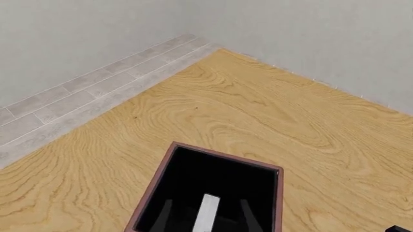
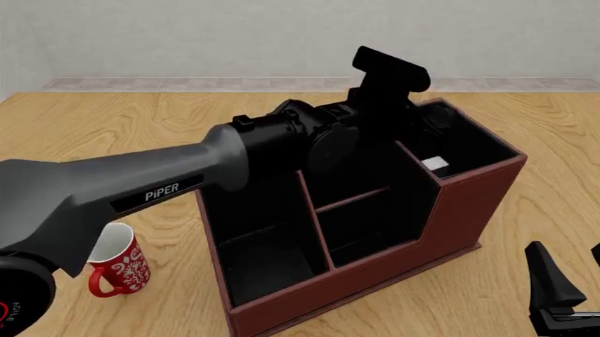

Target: Pick up the book and place it in the right compartment of the caddy.

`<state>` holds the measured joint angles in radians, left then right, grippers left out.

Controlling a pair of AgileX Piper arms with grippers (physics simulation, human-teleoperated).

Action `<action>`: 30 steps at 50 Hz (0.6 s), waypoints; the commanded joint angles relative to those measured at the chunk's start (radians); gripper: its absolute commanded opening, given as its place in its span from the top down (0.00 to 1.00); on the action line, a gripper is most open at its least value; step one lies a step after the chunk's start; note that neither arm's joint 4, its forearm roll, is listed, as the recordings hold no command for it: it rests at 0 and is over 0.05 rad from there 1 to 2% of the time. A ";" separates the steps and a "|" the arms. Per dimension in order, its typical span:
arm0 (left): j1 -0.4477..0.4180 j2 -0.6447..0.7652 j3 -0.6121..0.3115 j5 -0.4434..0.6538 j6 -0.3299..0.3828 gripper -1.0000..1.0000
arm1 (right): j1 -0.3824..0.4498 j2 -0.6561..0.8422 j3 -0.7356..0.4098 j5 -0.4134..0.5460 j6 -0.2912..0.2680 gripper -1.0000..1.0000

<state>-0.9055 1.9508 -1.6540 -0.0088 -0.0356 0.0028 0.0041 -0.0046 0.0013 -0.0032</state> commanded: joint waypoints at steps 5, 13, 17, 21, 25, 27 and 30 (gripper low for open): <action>-0.003 -0.018 0.006 0.008 0.010 0.00 | 0.000 0.000 0.000 0.000 0.000 0.00; -0.006 -0.038 0.025 0.007 0.017 0.00 | 0.000 0.000 0.000 0.000 0.000 0.00; -0.007 -0.053 0.041 0.005 0.022 0.00 | 0.000 0.000 0.000 0.000 0.000 0.00; -0.009 -0.067 0.052 0.002 0.025 0.00 | 0.000 0.000 0.000 0.000 0.000 0.00; -0.012 -0.080 0.067 -0.003 0.028 0.00 | 0.000 0.000 0.000 0.000 0.000 0.00; -0.014 -0.087 0.075 -0.006 0.028 0.00 | 0.000 0.000 0.000 0.000 0.000 0.00; -0.014 -0.097 0.084 -0.009 0.031 0.00 | 0.000 0.000 0.000 0.000 0.000 0.00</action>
<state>-0.9154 1.8835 -1.5992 -0.0098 -0.0117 0.0028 0.0041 -0.0046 0.0013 -0.0032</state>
